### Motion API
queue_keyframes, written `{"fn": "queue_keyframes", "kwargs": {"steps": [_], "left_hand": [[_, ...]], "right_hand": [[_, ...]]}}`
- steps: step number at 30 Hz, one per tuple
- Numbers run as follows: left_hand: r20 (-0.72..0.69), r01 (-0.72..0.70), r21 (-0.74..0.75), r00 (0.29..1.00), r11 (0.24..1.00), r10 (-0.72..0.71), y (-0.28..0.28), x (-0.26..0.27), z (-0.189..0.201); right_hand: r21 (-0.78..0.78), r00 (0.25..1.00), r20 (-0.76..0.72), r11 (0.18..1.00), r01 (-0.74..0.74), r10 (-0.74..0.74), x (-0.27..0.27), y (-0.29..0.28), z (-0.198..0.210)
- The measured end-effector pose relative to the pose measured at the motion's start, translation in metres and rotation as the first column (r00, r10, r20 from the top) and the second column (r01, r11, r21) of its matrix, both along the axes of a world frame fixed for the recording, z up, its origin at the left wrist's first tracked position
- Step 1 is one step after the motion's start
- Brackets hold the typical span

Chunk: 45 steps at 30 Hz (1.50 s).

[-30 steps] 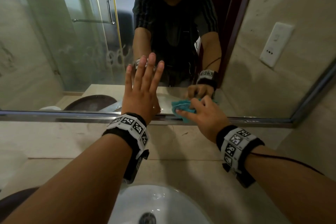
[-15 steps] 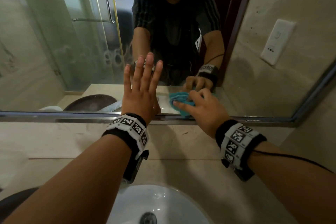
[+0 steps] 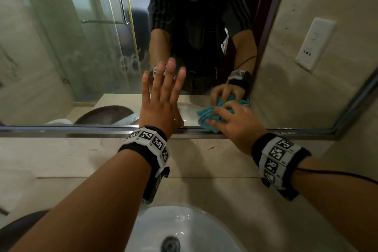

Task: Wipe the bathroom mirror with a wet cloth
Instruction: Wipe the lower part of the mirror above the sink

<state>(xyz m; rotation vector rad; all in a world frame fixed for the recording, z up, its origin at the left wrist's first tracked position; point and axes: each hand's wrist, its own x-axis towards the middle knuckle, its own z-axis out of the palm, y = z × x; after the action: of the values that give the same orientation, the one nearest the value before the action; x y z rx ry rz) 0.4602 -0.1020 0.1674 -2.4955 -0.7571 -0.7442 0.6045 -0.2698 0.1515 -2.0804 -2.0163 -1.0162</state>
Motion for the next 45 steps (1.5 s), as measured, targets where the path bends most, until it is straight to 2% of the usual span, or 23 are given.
{"fn": "queue_keyframes", "kwargs": {"steps": [2, 6, 9, 11, 14, 15, 17, 20, 22, 23, 24, 26, 27, 28, 31, 34, 37, 39, 40, 41, 42, 43, 45], "left_hand": [[-0.009, 0.008, -0.016, 1.0, 1.0, -0.009, -0.001, 0.0, 0.001], [-0.011, 0.005, -0.012, 1.0, 1.0, -0.005, 0.001, 0.001, 0.0], [0.005, 0.007, 0.007, 1.0, 1.0, -0.007, 0.003, 0.001, -0.001], [0.018, 0.022, 0.009, 1.0, 1.0, -0.022, 0.003, 0.001, -0.002], [0.002, 0.027, -0.009, 1.0, 1.0, -0.027, 0.003, 0.0, -0.002], [0.003, 0.031, -0.015, 1.0, 0.999, -0.031, 0.002, -0.001, -0.001], [0.009, 0.038, -0.017, 0.999, 0.999, -0.038, 0.003, -0.002, -0.001], [0.009, 0.036, -0.005, 0.999, 0.999, -0.036, 0.005, -0.002, -0.003], [0.013, 0.048, 0.001, 0.999, 0.999, -0.048, 0.007, -0.001, -0.004], [0.017, 0.057, 0.005, 0.998, 0.998, -0.057, 0.007, -0.001, -0.004], [0.023, 0.066, 0.014, 0.998, 0.998, -0.066, 0.009, -0.001, -0.005], [0.036, 0.09, 0.012, 0.995, 0.996, -0.091, 0.009, -0.001, -0.005], [0.04, 0.101, 0.005, 0.994, 0.995, -0.101, 0.009, -0.001, -0.004], [0.043, 0.101, -0.003, 0.994, 0.995, -0.1, 0.008, -0.001, -0.004], [0.031, 0.077, -0.012, 0.997, 0.997, -0.076, 0.006, -0.002, -0.002], [0.025, 0.067, -0.008, 0.997, 0.998, -0.067, 0.007, -0.002, -0.003], [0.017, 0.067, -0.008, 0.998, 0.998, -0.067, 0.007, -0.002, -0.004], [0.012, 0.065, -0.003, 0.998, 0.998, -0.065, 0.009, -0.002, -0.004], [0.019, 0.077, -0.004, 0.997, 0.997, -0.077, 0.01, -0.002, -0.004], [0.027, 0.091, -0.005, 0.995, 0.996, -0.091, 0.01, -0.002, -0.004], [0.027, 0.099, -0.004, 0.995, 0.995, -0.099, 0.01, -0.002, -0.003], [0.021, 0.098, -0.007, 0.995, 0.995, -0.098, 0.01, -0.003, -0.003], [0.013, 0.089, -0.02, 0.996, 0.996, -0.089, 0.009, -0.003, -0.003]], "right_hand": [[0.099, 0.981, -0.188, 0.993, 0.058, -0.039, -0.007, 0.008, 0.027], [0.407, 0.99, -0.134, 0.908, 0.099, -0.048, 0.001, 0.024, 0.068], [0.322, 0.991, -0.113, 0.942, 0.099, -0.065, -0.006, 0.027, 0.04], [0.212, 0.98, -0.196, 0.977, 0.019, 0.023, -0.013, 0.021, 0.004], [0.018, 0.999, -0.039, 1.0, 0.023, -0.022, -0.004, 0.005, -0.024], [0.0, 0.998, -0.047, 0.999, 0.036, -0.036, 0.0, 0.006, -0.022], [0.081, 0.989, -0.139, 0.995, 0.056, -0.045, -0.007, 0.011, 0.003], [0.33, 0.964, -0.265, 0.937, 0.115, -0.024, -0.02, 0.031, 0.048], [0.416, 0.946, -0.323, 0.894, 0.166, -0.025, -0.027, 0.043, 0.054], [0.419, 0.955, -0.292, 0.892, 0.171, -0.045, -0.032, 0.045, 0.049], [0.352, 0.97, -0.231, 0.922, 0.162, -0.082, -0.035, 0.045, 0.038], [0.07, 0.985, -0.088, 0.986, 0.154, -0.148, -0.036, 0.037, 0.009], [-0.051, 0.985, -0.059, 0.986, 0.156, -0.159, -0.035, 0.029, -0.001], [-0.081, 0.988, -0.045, 0.986, 0.144, -0.148, -0.03, 0.023, -0.008], [0.01, 0.992, 0.019, 0.993, 0.121, -0.121, -0.02, 0.015, -0.008], [0.222, 0.99, -0.118, 0.97, 0.098, -0.073, -0.023, 0.026, 0.025], [0.394, 0.964, -0.247, 0.898, 0.194, -0.1, -0.033, 0.042, 0.049], [0.338, 0.97, -0.185, 0.917, 0.211, -0.155, -0.044, 0.046, 0.043], [0.229, 0.978, -0.11, 0.953, 0.197, -0.176, -0.048, 0.046, 0.036], [0.034, 0.978, -0.047, 0.979, 0.203, -0.201, -0.049, 0.044, 0.023], [-0.166, 0.971, -0.014, 0.959, 0.231, -0.237, -0.045, 0.039, 0.007], [-0.276, 0.966, -0.001, 0.928, 0.249, -0.259, -0.04, 0.032, -0.005], [-0.184, 0.981, -0.005, 0.964, 0.191, -0.195, -0.031, 0.019, -0.014]]}}
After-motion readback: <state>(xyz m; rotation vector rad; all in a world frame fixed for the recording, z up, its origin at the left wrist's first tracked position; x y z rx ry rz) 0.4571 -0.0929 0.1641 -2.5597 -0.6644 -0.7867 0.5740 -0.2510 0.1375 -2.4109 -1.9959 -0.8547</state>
